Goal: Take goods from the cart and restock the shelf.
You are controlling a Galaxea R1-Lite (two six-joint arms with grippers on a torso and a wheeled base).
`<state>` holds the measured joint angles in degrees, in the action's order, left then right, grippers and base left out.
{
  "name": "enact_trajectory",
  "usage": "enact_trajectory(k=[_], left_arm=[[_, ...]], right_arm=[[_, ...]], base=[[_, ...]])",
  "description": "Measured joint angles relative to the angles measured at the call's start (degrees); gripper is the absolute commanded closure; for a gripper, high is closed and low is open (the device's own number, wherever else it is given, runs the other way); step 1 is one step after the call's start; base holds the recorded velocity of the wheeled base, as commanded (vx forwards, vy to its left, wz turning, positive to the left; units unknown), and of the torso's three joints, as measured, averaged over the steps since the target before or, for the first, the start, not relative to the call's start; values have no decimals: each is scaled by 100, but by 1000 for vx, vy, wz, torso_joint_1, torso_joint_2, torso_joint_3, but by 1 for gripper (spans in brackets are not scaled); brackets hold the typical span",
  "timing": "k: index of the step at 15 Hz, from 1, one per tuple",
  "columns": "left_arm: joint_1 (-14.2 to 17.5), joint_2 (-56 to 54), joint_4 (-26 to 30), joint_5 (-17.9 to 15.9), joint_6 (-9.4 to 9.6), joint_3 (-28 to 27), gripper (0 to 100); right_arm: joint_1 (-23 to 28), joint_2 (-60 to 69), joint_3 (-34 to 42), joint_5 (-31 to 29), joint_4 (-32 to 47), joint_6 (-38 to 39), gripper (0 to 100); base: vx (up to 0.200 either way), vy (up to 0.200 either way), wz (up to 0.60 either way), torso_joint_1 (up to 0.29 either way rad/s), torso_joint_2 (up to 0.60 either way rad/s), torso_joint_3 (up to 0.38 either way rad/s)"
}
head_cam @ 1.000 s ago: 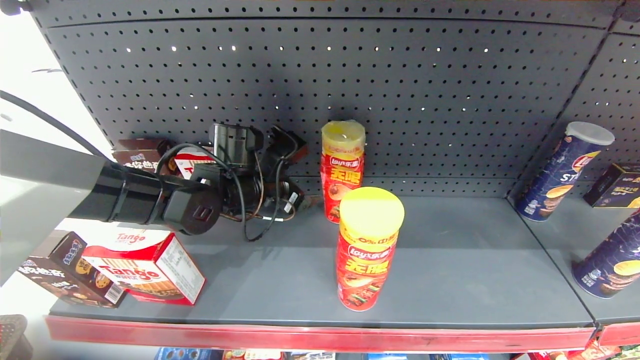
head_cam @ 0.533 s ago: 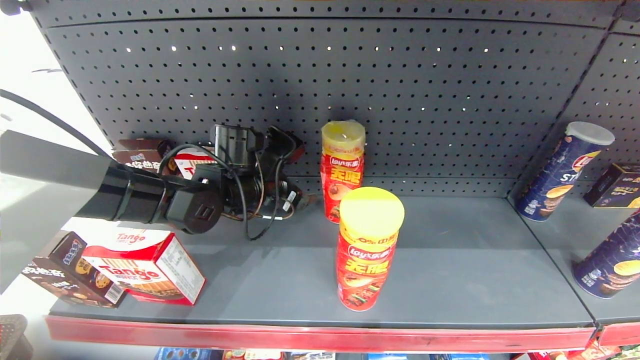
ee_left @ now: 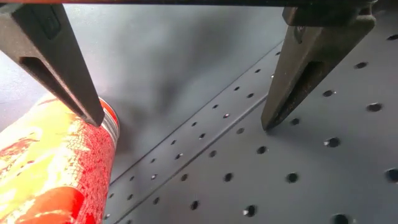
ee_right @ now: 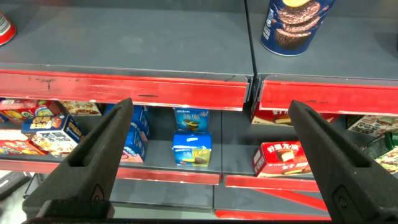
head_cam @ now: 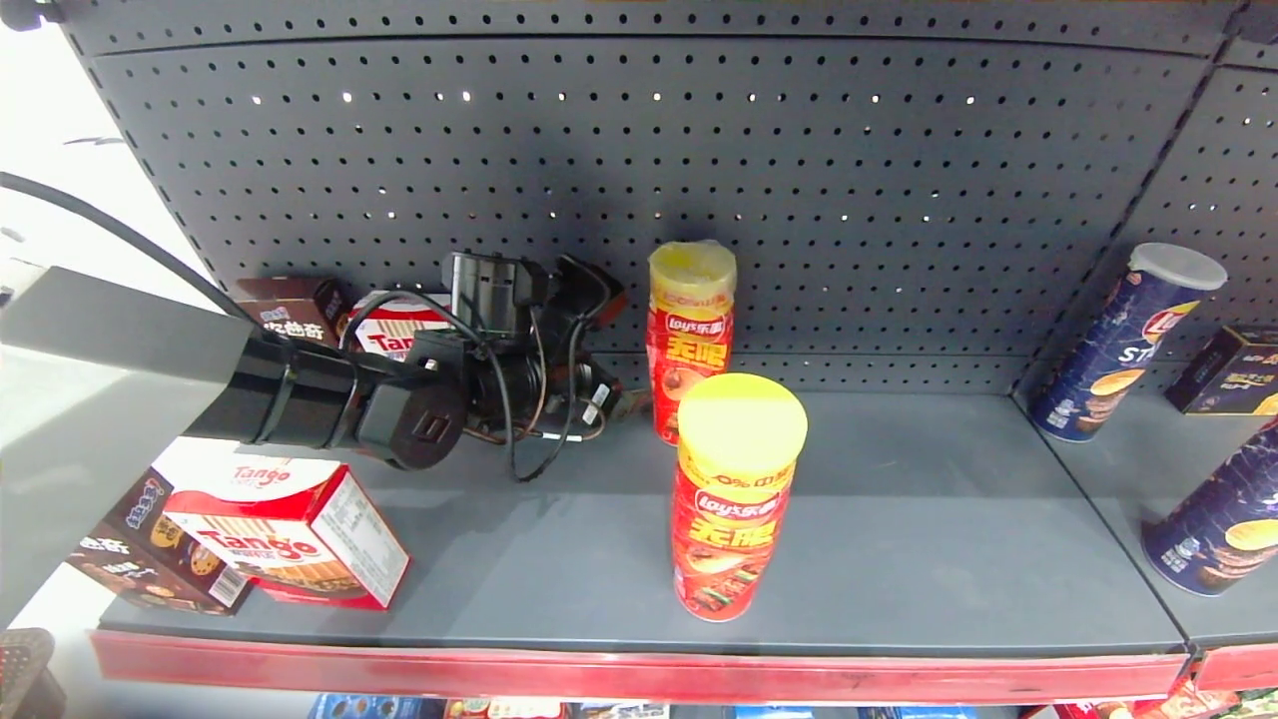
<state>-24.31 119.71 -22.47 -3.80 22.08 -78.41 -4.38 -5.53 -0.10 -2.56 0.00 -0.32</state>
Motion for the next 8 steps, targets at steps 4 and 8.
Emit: enact_trajectory(k=[4,8], left_arm=[[-28,7,-2,-5,-10,7,0],[-7,-9,-180,-2,6,38,0]], right_arm=[[0,0,0,0,0,-1,0],[0,0,0,0,0,0,0]], base=[[0,0,0,0,0,0],[0,0,0,0,0,0]])
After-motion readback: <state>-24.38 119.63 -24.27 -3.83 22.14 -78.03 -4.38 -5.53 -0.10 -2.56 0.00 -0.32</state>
